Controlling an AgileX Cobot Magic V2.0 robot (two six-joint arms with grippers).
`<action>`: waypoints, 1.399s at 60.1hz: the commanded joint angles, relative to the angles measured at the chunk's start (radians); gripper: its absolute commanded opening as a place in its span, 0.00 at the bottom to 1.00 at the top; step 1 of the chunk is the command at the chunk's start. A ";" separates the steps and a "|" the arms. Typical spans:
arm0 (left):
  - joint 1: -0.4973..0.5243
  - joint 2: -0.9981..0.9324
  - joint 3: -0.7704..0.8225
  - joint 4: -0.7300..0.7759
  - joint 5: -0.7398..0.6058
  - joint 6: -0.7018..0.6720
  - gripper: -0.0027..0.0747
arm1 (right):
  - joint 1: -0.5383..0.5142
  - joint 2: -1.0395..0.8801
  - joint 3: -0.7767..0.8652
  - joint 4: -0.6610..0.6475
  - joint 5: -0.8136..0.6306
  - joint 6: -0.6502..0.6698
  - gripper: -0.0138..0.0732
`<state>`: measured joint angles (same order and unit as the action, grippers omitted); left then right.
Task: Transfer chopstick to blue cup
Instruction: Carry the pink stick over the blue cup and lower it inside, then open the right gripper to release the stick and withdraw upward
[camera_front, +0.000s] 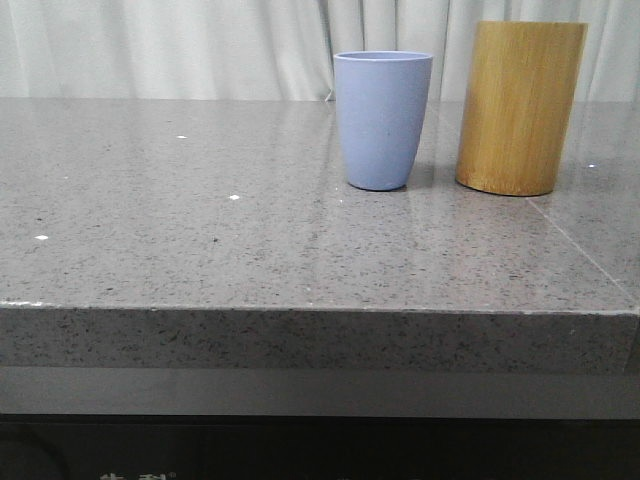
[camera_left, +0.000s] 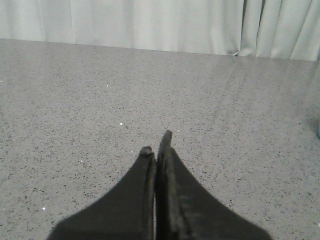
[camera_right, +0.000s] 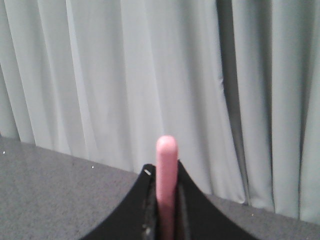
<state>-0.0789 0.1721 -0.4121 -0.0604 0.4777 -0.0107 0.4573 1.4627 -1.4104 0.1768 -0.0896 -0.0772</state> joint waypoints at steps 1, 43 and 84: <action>0.002 0.011 -0.025 -0.011 -0.087 -0.007 0.01 | 0.003 0.013 -0.036 0.002 -0.069 0.001 0.10; 0.002 0.011 -0.025 -0.011 -0.087 -0.007 0.01 | -0.003 0.042 -0.046 0.000 0.062 0.001 0.56; 0.002 0.011 -0.025 -0.011 -0.087 -0.007 0.01 | -0.360 -0.218 -0.240 -0.046 1.060 0.001 0.08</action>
<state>-0.0789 0.1721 -0.4121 -0.0604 0.4756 -0.0107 0.1410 1.3156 -1.6568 0.1500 0.9861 -0.0772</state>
